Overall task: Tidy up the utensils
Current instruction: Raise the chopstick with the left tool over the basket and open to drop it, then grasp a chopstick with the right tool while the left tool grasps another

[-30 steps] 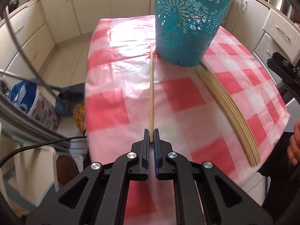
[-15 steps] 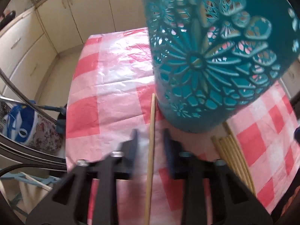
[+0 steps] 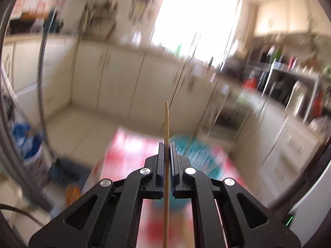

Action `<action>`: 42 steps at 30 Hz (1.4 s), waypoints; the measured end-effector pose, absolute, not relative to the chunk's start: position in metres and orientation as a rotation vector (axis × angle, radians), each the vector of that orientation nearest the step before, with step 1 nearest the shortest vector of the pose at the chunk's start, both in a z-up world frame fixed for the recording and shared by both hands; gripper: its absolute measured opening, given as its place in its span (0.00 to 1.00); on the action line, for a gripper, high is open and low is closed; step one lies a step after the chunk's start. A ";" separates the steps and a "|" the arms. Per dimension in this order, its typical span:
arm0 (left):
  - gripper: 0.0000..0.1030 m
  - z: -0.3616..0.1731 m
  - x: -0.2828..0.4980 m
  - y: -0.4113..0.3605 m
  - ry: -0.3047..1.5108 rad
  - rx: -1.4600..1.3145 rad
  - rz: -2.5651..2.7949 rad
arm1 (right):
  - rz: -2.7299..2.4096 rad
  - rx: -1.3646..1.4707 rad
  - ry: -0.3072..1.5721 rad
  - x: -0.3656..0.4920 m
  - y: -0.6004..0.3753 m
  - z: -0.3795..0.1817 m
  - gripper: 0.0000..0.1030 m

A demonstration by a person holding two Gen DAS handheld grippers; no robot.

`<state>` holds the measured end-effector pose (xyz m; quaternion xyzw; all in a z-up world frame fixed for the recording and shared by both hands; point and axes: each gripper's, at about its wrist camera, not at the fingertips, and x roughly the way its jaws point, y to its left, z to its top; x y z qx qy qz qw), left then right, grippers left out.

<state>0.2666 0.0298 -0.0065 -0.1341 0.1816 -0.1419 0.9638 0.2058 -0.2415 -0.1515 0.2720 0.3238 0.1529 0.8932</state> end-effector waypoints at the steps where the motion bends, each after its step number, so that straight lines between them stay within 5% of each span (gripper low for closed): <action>1: 0.04 0.003 0.269 0.025 0.321 -0.283 -0.293 | 0.315 0.559 0.668 0.205 -0.242 -0.152 0.38; 7: 0.04 0.026 0.308 -0.025 0.163 -0.308 -0.268 | 0.284 0.565 0.662 0.205 -0.249 -0.154 0.38; 21: 0.04 -0.036 0.356 -0.049 0.236 -0.225 -0.167 | 0.308 0.568 0.668 0.209 -0.247 -0.153 0.38; 32: 0.05 -0.061 0.318 -0.024 0.315 -0.208 -0.188 | 0.300 0.526 0.706 0.211 -0.239 -0.159 0.38; 42: 0.27 -0.080 0.246 0.021 0.391 -0.201 -0.153 | 0.333 0.414 0.800 0.216 -0.215 -0.168 0.37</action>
